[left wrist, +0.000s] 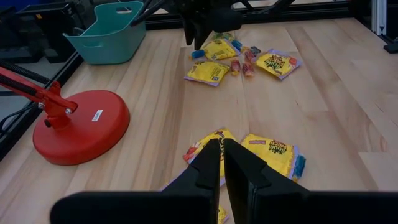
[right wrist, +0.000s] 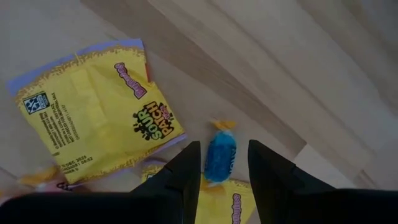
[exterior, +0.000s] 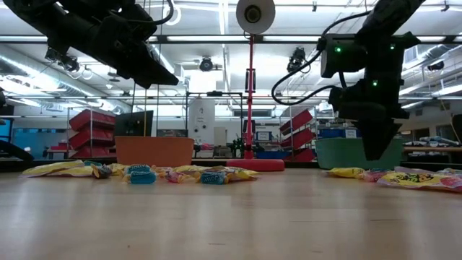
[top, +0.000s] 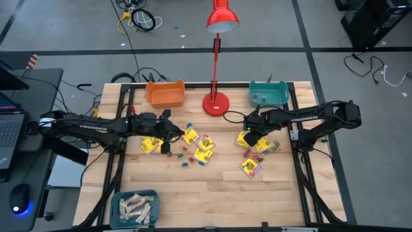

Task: Sort candy
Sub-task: Put the small blue candy into the green bin

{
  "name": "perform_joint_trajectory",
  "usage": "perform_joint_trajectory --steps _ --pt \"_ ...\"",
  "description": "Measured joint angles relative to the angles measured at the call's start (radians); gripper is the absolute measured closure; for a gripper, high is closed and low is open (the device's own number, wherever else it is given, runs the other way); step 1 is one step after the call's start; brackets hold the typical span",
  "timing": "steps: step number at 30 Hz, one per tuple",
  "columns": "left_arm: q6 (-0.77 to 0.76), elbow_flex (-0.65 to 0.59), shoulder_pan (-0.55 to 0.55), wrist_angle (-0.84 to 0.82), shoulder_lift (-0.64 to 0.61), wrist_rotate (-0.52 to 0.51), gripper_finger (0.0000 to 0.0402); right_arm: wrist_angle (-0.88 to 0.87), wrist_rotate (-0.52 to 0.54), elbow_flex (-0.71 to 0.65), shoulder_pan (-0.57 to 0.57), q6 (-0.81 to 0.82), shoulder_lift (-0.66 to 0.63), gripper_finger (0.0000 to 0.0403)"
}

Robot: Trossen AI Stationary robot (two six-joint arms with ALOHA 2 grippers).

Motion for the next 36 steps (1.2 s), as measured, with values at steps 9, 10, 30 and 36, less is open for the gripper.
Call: perform_joint_trajectory --steps 9,10,30,36 --pt "0.0 0.0 0.0 0.0 0.0 0.0 0.0378 0.001 0.011 0.0 0.0 0.01 0.0 0.0283" --pt "0.0 0.0 0.0 0.0 0.0 0.0 0.0378 0.007 0.011 -0.004 0.0 0.014 0.0 0.0283" --pt "0.0 0.0 0.0 0.0 0.0 0.0 0.0378 0.117 0.002 -0.131 0.002 0.067 -0.001 0.0284" --pt "0.0 0.0 0.0 0.0 0.0 0.0 0.0378 0.119 0.0 -0.131 0.002 0.067 -0.001 0.0291"
